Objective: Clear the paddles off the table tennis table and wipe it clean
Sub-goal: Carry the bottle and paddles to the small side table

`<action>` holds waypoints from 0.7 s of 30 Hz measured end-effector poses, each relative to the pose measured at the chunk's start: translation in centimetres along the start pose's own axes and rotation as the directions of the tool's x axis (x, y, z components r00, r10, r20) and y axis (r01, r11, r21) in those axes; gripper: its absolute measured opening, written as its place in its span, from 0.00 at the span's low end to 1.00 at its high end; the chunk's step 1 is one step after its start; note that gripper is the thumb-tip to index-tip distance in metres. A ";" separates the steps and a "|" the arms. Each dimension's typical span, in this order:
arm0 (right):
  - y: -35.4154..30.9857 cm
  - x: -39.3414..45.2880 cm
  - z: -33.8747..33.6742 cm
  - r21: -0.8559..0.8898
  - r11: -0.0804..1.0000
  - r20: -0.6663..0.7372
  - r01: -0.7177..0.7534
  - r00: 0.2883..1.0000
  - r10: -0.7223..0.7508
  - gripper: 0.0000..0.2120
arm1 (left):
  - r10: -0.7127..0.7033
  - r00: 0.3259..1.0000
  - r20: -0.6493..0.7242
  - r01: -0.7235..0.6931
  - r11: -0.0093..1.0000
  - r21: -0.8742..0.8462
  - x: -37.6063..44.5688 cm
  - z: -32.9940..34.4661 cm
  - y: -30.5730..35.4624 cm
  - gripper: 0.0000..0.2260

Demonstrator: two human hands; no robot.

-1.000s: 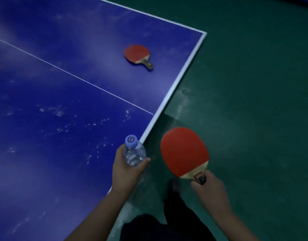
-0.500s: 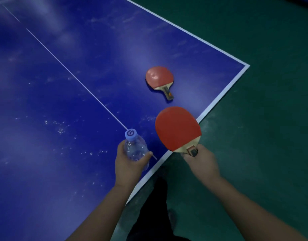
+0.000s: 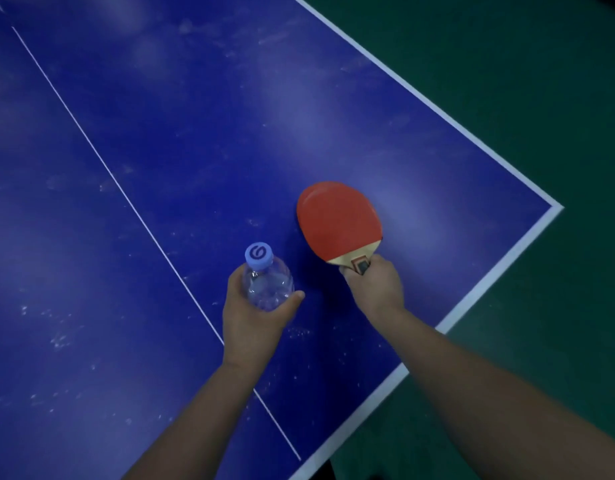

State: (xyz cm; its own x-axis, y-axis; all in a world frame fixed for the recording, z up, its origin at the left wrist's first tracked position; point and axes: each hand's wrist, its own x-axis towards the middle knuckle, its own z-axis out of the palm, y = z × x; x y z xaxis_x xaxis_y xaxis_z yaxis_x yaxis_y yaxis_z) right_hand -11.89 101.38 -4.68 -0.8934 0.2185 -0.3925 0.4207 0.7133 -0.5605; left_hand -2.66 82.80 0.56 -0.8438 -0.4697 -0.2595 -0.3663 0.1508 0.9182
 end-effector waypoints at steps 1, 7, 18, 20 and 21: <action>-0.4 1.2 0.5 -0.022 1.000 -0.005 0.010 1.000 -0.010 0.17 | -0.002 1.000 -0.015 0.002 1.000 0.001 0.6 0.2 0.1 0.30; -1.9 4.3 2.4 -0.144 0.989 -0.006 0.014 1.000 -0.015 0.22 | -0.044 0.997 -0.056 0.044 0.999 -0.003 1.9 0.7 -0.1 0.30; -2.7 4.9 2.3 -0.303 0.945 0.098 -0.122 0.982 0.158 0.30 | -0.094 0.995 -0.025 0.093 0.995 -0.028 2.1 0.4 -0.9 0.29; -2.9 5.1 2.3 -0.317 0.936 0.114 -0.151 0.974 0.196 0.30 | -0.092 0.996 -0.017 0.092 0.995 -0.030 2.1 0.3 -0.7 0.29; -2.9 5.0 2.4 -0.313 0.936 0.114 -0.161 0.972 0.206 0.29 | -0.090 0.996 -0.012 0.089 0.996 -0.030 2.2 0.3 -0.7 0.29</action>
State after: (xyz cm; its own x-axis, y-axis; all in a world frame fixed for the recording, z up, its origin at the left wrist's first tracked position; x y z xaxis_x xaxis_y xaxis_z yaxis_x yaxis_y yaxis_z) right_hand -17.20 98.85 -6.78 -0.7641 0.2834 -0.5796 0.4888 0.8407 -0.2333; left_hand -4.37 81.97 -0.70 -0.8028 -0.4918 -0.3372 -0.4284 0.0823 0.8998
